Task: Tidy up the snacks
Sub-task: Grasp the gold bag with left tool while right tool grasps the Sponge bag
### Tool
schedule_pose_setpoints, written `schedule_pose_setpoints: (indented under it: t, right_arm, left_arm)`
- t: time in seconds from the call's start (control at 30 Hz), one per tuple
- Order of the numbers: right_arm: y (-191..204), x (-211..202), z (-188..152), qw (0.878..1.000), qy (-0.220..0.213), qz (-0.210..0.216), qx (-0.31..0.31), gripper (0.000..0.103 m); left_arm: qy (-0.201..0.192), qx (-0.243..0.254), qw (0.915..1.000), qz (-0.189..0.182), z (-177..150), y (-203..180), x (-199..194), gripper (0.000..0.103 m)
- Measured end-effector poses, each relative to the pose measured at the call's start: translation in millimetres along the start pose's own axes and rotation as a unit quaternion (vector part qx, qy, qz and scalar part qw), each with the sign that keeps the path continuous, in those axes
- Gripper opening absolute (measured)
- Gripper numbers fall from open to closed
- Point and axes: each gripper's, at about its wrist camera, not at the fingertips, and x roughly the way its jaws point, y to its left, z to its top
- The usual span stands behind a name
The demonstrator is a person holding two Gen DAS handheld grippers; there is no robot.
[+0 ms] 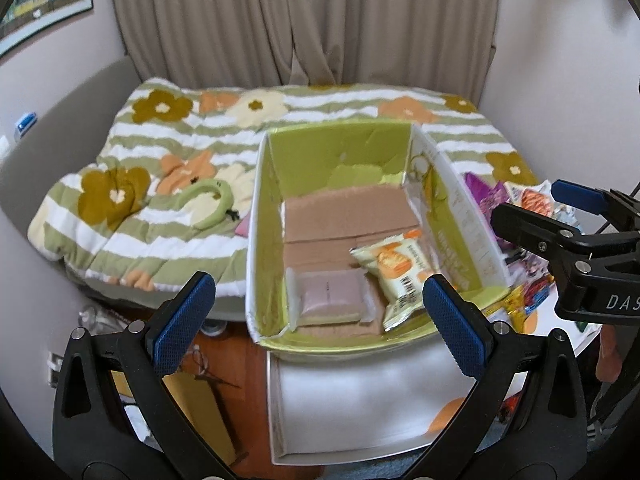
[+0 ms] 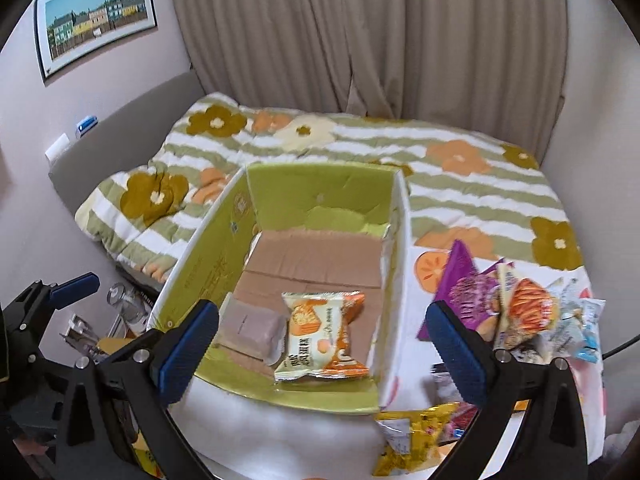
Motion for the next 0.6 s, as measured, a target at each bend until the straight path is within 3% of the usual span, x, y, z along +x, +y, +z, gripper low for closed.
schedule_pose_setpoints:
  t: [0.33, 0.6]
  right_arm:
    - [-67, -62, -22, 0.999, -0.038, -0.012, 0.021, 0.103]
    - [-142, -102, -57, 0.998, -0.044, -0.024, 0.028, 0.103]
  left_arm:
    - [-0.038, -0.023, 0.999, -0.007, -4, -76, -40, 0.103]
    - [-0.023, -0.02, 0.9991, -0.029, -23, -161, -40, 0.103]
